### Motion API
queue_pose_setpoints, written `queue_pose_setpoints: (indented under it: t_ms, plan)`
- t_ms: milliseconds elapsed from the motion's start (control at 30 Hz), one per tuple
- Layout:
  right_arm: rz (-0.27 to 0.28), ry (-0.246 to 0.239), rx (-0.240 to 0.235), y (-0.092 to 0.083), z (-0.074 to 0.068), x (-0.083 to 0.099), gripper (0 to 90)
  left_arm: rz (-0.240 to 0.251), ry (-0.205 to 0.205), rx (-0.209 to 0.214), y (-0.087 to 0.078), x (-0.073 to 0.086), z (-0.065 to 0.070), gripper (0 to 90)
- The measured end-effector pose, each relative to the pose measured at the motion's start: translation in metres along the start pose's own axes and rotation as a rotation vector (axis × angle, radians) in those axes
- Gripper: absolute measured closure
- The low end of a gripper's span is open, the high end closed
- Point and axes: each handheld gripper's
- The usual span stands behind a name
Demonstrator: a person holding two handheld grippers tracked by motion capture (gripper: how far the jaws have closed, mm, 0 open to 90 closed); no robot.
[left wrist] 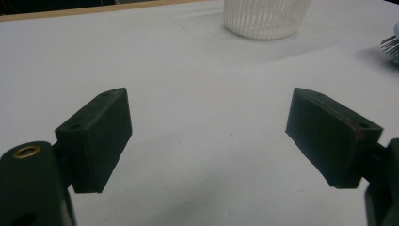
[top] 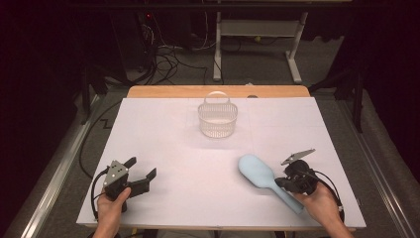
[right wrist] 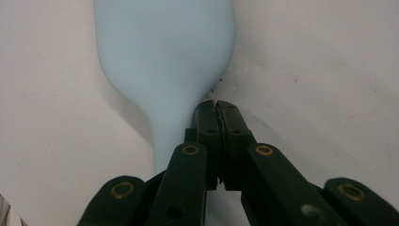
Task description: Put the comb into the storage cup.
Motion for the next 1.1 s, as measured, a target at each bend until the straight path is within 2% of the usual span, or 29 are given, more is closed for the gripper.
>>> queue_pose_setpoints:
  t_ms: [633,900,1033,1100]
  plan:
    - [-0.003,0.000,-0.006,0.000,-0.002,0.003,89.0,0.001,0.003,0.001,-0.001,0.000,0.001,15.6]
    - [0.008,0.028,0.005,-0.001,0.001,0.004,79.3,0.003,0.001,0.000,-0.001,0.000,0.000,15.6]
    - [0.029,0.037,0.014,-0.004,0.003,0.005,72.1,0.002,0.003,0.000,-0.001,0.000,0.000,15.6]
    - [0.043,0.053,0.013,-0.010,0.003,0.006,64.8,0.002,0.003,-0.001,-0.001,0.000,0.000,15.6]
Point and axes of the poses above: each handheld gripper's, and its own axes: y roughly forward along the jaws, x roughly out of its underside, z roughly to its right, and after that the axes turned 14 degrees about -z, right-handed
